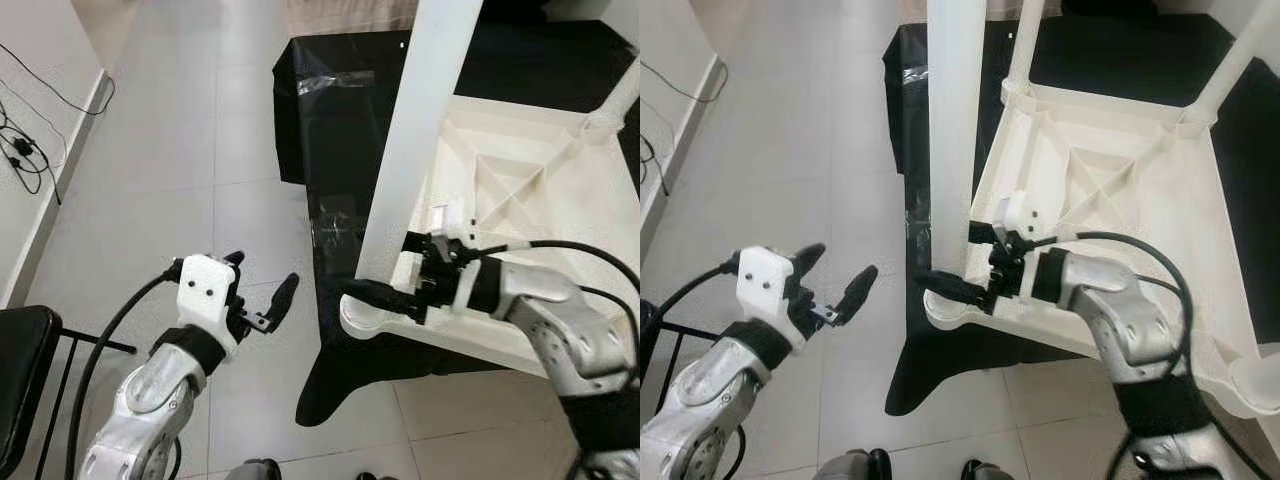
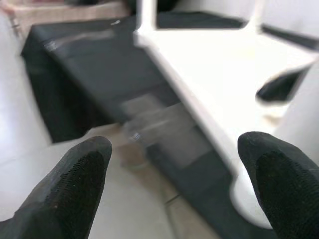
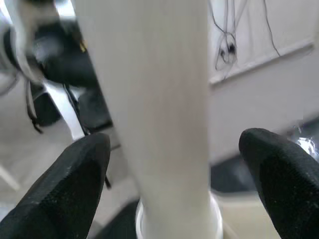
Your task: Building children table
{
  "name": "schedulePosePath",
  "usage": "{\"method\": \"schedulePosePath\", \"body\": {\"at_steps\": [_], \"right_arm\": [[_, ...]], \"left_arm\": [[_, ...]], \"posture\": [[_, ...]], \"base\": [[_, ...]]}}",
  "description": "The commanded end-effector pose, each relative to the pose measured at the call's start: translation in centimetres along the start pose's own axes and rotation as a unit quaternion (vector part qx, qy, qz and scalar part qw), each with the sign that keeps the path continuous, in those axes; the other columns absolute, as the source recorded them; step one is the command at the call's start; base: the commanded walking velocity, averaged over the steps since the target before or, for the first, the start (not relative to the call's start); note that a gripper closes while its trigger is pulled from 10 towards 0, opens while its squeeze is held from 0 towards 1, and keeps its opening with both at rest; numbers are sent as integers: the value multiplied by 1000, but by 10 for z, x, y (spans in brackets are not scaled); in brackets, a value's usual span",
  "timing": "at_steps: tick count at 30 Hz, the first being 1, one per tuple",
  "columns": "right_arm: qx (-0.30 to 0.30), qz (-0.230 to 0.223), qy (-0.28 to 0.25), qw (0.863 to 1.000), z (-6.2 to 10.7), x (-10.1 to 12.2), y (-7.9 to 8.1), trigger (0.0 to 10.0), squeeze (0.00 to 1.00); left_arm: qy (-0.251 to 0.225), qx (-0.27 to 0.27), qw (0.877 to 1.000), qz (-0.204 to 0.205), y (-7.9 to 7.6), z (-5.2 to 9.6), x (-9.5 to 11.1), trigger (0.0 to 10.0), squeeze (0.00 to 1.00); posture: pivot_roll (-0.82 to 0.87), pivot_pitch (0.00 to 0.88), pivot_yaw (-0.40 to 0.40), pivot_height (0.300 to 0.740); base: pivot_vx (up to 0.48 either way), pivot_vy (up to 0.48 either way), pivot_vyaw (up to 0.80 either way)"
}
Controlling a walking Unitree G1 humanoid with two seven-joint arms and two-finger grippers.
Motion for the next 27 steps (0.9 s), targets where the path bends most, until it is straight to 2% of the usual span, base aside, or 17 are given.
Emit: {"method": "schedulePosePath", "body": {"at_steps": [1,5,7,8,9,10,12,13,14,17,18,20,21,22,23,25,27], "right_arm": [[25,-2,25,999,8,-7,11,10000,1000],[-8,9,98,995,25,-29,7,10000,1000],[-21,15,121,992,31,-35,6,10000,1000],[-36,17,143,989,37,-41,3,10000,925],[-36,17,143,989,37,-41,3,10000,925],[-61,25,165,984,43,-46,-3,10000,12],[-87,30,187,978,48,-51,-9,10000,0],[-116,37,212,970,54,-57,-17,10000,0],[-116,37,212,970,54,-57,-17,10000,0],[-162,48,258,951,68,-65,-33,10000,0],[-162,48,258,951,68,-65,-33,10000,0],[-164,50,279,945,75,-67,-34,10000,0],[-164,50,279,945,75,-67,-34,10000,0],[-170,53,302,937,86,-67,-35,10000,0],[-175,56,310,933,90,-67,-36,10000,0],[-175,56,310,933,90,-67,-36,10000,0],[-209,66,319,922,101,-64,-45,10000,0]], "left_arm": [[-16,-62,998,7,-15,1,10,10000,0],[-35,-132,991,3,-25,2,23,10000,0],[-36,-146,989,-3,-26,3,25,10000,0],[-38,-159,986,-8,-27,3,27,10000,0],[-38,-159,986,-8,-27,3,27,10000,0],[-34,-170,985,-20,-26,4,27,10000,0],[-30,-178,983,-30,-25,4,26,10000,0],[-23,-187,981,-46,-24,4,24,10000,0],[-23,-187,981,-46,-24,4,24,10000,0],[-5,-205,974,-94,-22,-4,15,10000,0],[-5,-205,974,-94,-22,-4,15,10000,0],[-10,-218,970,-110,-22,-14,14,10000,0],[-10,-218,970,-110,-22,-14,14,10000,0],[-25,-232,966,-114,-25,-27,16,10000,0],[-30,-237,964,-115,-27,-31,18,10000,0],[-30,-237,964,-115,-27,-31,18,10000,0],[-43,-260,958,-115,-33,-40,21,10000,0]], "posture": [[80,219,7,740],[66,216,11,740],[64,215,11,740],[64,215,11,740],[64,215,11,740],[63,215,12,740],[59,211,14,740],[58,210,10,740],[58,210,10,740],[64,204,-7,740],[64,204,-7,740],[64,203,-9,740],[64,203,-9,740],[51,201,-7,740],[49,201,-6,740],[49,201,-6,740],[41,205,5,740]], "base": [[0,0,0],[0,0,0],[0,0,0],[0,0,0],[0,0,0],[0,0,0],[0,0,0],[0,0,0],[0,0,0],[0,0,0],[0,0,0],[0,0,0],[0,0,0],[0,0,0],[0,0,0],[0,0,0],[0,0,0]]}}
Point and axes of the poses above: a point about 5 cm out from each wrist's last joint towards the gripper, its own z axis pointing back from the gripper into the wrist, its own x axis along the axis of the wrist's last joint, y = z × x, the point moved 4 cm from there along -z, pointing out of the wrist towards the gripper, and after that the axes turned 10 degrees about -z, right-handed, at the moved point
